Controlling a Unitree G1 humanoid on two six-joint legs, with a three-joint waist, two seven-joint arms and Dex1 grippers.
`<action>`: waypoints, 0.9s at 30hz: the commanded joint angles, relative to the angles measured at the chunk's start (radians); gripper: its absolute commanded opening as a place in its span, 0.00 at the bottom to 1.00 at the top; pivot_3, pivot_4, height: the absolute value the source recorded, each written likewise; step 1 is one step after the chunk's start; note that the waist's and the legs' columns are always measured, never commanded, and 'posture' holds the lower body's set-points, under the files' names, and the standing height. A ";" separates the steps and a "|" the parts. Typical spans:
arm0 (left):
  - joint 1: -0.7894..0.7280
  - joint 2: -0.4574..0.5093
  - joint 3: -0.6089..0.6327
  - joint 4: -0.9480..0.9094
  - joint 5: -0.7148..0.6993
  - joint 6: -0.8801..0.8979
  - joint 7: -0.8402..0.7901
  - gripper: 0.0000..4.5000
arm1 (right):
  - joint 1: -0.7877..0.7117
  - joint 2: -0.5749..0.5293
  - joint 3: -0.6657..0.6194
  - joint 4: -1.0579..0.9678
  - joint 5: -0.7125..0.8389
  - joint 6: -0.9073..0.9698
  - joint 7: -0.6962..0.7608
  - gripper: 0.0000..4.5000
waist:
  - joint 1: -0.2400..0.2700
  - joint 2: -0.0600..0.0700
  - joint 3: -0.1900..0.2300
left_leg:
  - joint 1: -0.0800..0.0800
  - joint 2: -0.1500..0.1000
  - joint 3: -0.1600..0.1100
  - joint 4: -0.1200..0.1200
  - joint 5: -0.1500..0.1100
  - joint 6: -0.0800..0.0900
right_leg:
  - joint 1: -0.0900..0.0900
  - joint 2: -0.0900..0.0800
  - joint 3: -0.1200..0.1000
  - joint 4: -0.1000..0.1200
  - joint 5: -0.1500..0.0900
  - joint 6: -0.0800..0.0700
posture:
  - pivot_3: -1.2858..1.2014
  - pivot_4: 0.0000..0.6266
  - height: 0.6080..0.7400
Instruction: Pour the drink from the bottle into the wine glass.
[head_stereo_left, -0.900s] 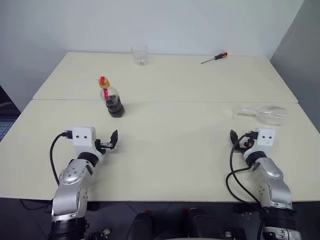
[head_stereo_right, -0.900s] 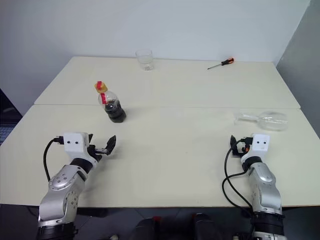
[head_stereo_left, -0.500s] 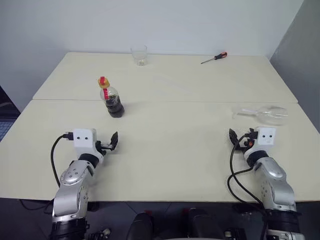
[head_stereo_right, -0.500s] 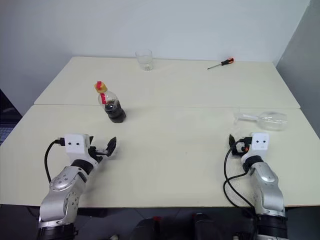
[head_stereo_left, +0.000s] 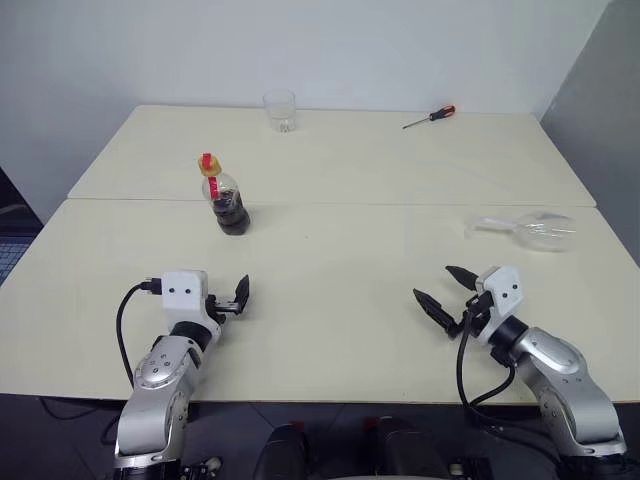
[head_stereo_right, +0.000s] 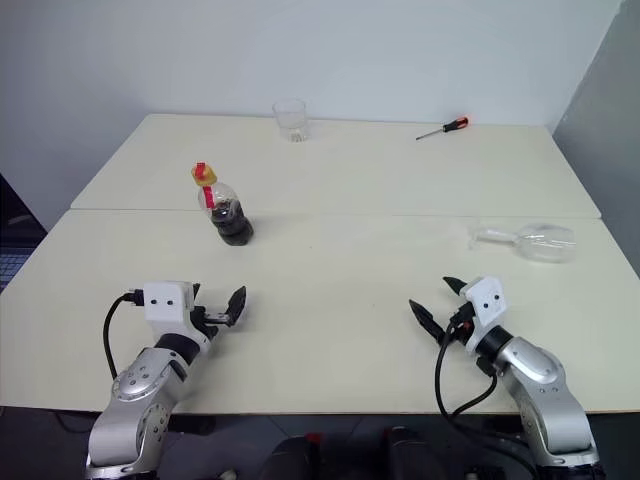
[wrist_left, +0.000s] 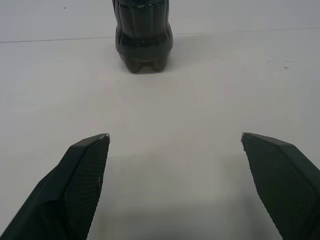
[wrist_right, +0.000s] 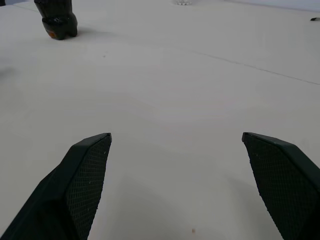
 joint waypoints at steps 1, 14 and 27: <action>0.012 -0.006 0.011 -0.064 0.015 -0.012 0.022 1.00 | -0.015 0.009 -0.028 0.012 -0.003 -0.027 -0.021 0.99 | 0.000 0.000 0.000 | 0.000 0.000 0.000 0.000 0.000 0.000 | 0.000 0.000 0.000 0.000 0.000 0.000 | 0.52 0.24 1.00; -0.107 0.035 0.073 0.088 0.062 -0.070 0.085 1.00 | -0.047 -0.052 0.091 -0.108 0.064 -0.016 0.173 0.99 | 0.000 0.000 0.000 | 0.001 0.000 -0.001 0.000 0.000 0.000 | 0.001 0.000 -0.001 0.000 0.000 0.000 | 0.52 0.24 1.00; -0.316 0.037 0.015 0.341 0.128 -0.216 0.076 1.00 | -0.306 -0.005 0.136 -0.057 0.140 0.073 0.210 0.99 | 0.001 -0.001 0.001 | 0.009 -0.001 -0.003 -0.001 0.000 0.000 | 0.012 0.000 -0.003 -0.007 0.002 -0.003 | 0.52 0.24 1.00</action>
